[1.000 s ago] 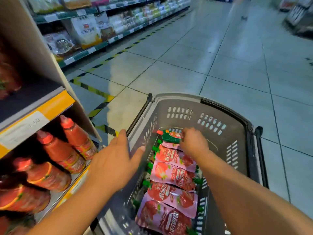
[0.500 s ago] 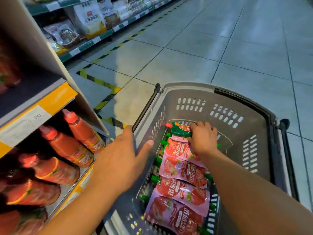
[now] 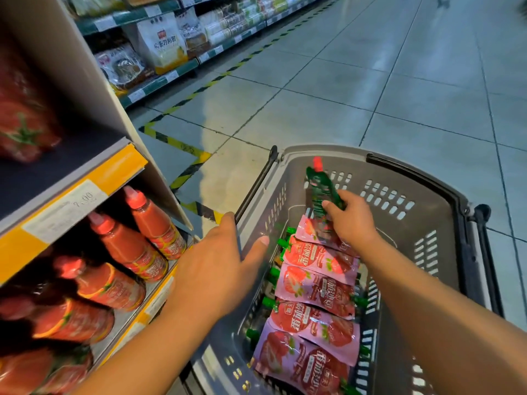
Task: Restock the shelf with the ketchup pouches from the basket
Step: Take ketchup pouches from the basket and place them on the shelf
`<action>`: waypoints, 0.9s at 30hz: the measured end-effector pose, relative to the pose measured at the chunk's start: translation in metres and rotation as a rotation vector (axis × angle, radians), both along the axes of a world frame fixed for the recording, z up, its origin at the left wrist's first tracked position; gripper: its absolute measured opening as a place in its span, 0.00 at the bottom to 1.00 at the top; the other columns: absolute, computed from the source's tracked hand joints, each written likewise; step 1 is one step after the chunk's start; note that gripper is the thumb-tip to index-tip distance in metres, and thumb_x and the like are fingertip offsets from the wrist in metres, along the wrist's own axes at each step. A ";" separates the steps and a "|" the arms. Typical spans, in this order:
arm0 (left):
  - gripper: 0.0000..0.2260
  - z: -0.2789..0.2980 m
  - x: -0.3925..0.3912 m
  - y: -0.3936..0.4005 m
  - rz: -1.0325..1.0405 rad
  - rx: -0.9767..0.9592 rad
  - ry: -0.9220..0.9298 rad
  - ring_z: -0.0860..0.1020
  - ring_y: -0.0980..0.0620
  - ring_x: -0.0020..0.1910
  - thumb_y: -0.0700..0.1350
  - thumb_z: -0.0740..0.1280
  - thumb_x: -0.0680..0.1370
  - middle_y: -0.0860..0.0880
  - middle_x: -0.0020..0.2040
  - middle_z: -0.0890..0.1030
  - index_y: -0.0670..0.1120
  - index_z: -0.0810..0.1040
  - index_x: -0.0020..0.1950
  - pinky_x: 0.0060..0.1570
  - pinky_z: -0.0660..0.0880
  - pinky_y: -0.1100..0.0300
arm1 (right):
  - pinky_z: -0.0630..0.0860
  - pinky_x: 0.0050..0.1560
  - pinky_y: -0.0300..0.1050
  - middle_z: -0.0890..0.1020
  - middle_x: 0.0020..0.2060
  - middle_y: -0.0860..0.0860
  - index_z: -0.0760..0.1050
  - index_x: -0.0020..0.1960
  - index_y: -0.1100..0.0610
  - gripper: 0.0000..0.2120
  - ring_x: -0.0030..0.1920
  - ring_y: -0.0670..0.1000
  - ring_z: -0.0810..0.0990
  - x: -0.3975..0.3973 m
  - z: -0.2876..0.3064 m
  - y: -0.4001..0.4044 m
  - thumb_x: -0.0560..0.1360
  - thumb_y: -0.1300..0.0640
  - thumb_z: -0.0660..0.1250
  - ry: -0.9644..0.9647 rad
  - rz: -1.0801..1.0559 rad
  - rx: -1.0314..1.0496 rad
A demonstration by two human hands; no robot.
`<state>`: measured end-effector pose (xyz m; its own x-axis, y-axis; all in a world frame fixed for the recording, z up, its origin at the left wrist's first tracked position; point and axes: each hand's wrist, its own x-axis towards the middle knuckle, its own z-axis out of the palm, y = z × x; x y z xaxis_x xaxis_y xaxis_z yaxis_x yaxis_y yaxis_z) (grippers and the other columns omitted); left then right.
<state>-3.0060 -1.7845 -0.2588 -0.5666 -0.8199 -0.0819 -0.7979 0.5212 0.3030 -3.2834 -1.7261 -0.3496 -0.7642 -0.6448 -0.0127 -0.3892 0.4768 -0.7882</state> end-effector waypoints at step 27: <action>0.35 0.054 0.062 0.036 -0.047 -0.169 0.584 0.69 0.51 0.72 0.53 0.72 0.74 0.54 0.71 0.67 0.50 0.65 0.79 0.69 0.70 0.52 | 0.81 0.40 0.45 0.87 0.43 0.60 0.85 0.51 0.59 0.05 0.39 0.50 0.84 0.214 0.178 0.020 0.79 0.58 0.72 -0.739 0.296 -0.536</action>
